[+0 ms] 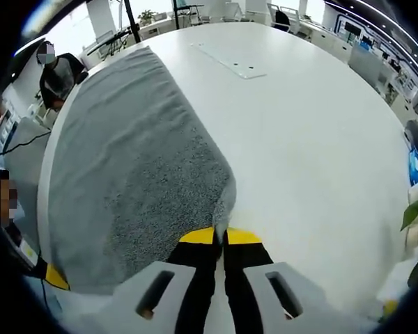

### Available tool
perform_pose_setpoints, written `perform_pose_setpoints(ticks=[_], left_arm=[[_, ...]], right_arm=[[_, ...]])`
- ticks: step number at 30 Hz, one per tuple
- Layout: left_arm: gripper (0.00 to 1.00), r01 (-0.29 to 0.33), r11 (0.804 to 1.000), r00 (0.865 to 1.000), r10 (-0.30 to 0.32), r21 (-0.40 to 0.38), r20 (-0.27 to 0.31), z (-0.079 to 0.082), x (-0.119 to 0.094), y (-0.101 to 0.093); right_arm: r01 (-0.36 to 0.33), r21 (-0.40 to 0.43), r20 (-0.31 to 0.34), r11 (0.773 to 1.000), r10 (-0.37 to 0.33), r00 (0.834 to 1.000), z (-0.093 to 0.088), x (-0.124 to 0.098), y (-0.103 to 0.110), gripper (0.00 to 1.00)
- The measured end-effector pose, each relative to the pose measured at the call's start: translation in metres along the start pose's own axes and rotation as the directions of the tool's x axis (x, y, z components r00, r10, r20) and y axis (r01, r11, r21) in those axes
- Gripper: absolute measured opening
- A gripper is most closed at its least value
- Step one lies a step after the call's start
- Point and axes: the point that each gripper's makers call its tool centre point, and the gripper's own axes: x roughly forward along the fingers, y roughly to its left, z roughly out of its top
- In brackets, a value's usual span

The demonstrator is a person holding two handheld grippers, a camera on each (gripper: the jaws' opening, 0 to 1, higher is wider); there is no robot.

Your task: Fold the towel on the table until its edges align and the towel forms a compact rectangular stack.

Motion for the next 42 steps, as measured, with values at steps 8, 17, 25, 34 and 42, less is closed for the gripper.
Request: perform_pose_setpoints(ticks=[8,17,25,34,42], left_arm=[[0.04,0.000,1.000,1.000,0.000,0.000,-0.001,0.0006,-0.0004,0.0000],[0.04,-0.003,1.000,1.000,0.003,-0.001,-0.002,0.0004,-0.0005,0.0003],[0.04,-0.004,1.000,1.000,0.004,0.000,-0.002,0.0008,0.0001,0.0011],[0.04,-0.004,1.000,1.000,0.004,-0.001,0.000,0.0012,0.0000,0.0010],[0.04,-0.009,1.000,1.000,0.009,-0.011,0.010,0.0040,-0.0020,0.0017]], right_arm=[[-0.002,0.002,0.001,1.000,0.002,1.000,0.0001,0.0022,-0.0033,0.01],[-0.004,0.000,0.002,1.000,0.004,1.000,-0.0011,0.0009,-0.0004,0.01],[-0.003,-0.002,0.000,1.000,0.003,1.000,0.0008,0.0021,-0.0045,0.00],[-0.003,0.000,0.001,1.000,0.003,1.000,0.0010,0.0028,-0.0064,0.00],[0.002,-0.007,-0.002,1.000,-0.002,1.000,-0.0023,-0.0006,-0.0030,0.00]])
